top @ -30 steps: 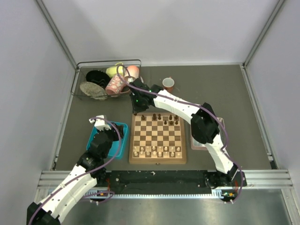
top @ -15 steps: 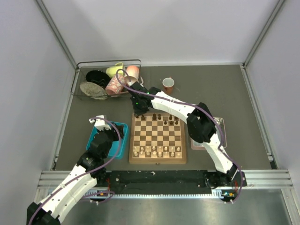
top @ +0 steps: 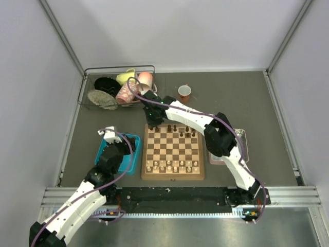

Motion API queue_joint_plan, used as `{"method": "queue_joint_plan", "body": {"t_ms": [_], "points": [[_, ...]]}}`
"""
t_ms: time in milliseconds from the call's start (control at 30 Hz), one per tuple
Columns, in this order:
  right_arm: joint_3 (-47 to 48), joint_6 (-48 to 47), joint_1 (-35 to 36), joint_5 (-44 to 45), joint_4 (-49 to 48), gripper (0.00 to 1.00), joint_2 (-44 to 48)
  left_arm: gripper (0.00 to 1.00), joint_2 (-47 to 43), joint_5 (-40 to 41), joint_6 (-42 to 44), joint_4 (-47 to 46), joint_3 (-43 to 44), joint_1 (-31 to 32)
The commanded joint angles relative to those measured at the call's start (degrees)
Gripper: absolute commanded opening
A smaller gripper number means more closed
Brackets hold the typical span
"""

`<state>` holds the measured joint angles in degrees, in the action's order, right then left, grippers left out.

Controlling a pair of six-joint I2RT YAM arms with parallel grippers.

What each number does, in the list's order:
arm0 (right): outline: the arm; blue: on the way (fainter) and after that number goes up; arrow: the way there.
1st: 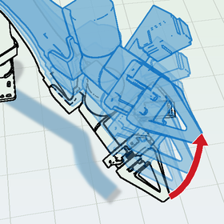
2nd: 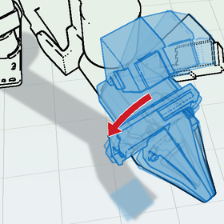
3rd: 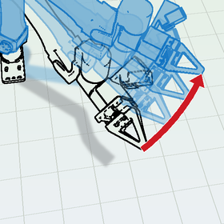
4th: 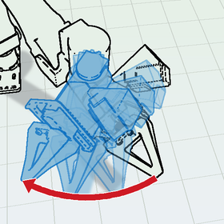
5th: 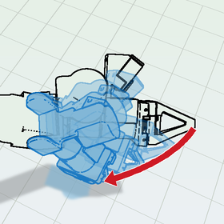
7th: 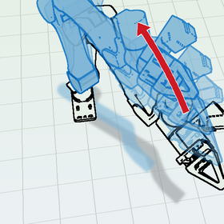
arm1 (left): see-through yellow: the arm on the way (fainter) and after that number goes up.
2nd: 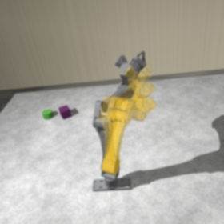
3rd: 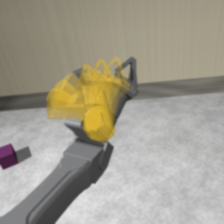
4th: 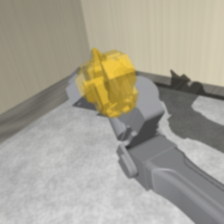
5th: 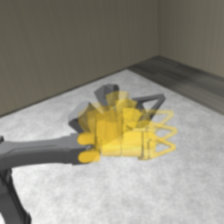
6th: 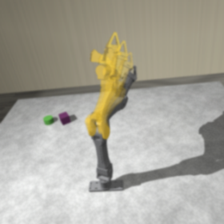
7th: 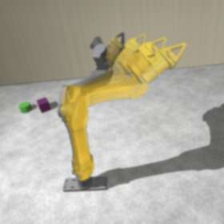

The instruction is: Set up the chess pieces on the board

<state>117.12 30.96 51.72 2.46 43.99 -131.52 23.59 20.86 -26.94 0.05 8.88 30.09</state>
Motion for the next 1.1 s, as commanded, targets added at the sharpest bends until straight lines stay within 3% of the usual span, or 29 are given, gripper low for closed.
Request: {"method": "queue_joint_plan", "body": {"t_ms": [0, 133, 333, 533, 933, 1067], "points": [[1.8, -1.1, 0.5, -0.4, -0.1, 0.0, -1.5, 0.56, 0.5, 0.0, 0.0, -2.7, 0.4, -0.2], [1.9, -1.3, 0.5, -0.9, -0.1, 0.01, -1.6, 0.56, 0.5, 0.0, 0.0, -2.7, 0.4, -0.2], [1.9, -1.5, 0.5, -0.6, -0.1, 0.2, -1.5, 0.56, 0.7, 0.0, 0.1, -2.8, 0.5, -0.2], [2.8, -2.0, 0.5, 0.0, -0.1, 0.32, -0.2, 0.56, 0.6, 0.0, 0.2, -2.8, 0.4, -0.2], [5.2, -3.1, -0.9, 1.4, -0.1, 0.34, 4.9, 0.56, 0.5, 0.1, 0.1, -2.7, 0.4, -0.2], [1.3, -3.9, -2.8, 7.2, 0.0, 0.35, 12.6, 0.56, 0.3, 0.1, 0.0, -2.5, 0.4, -0.2]]}}
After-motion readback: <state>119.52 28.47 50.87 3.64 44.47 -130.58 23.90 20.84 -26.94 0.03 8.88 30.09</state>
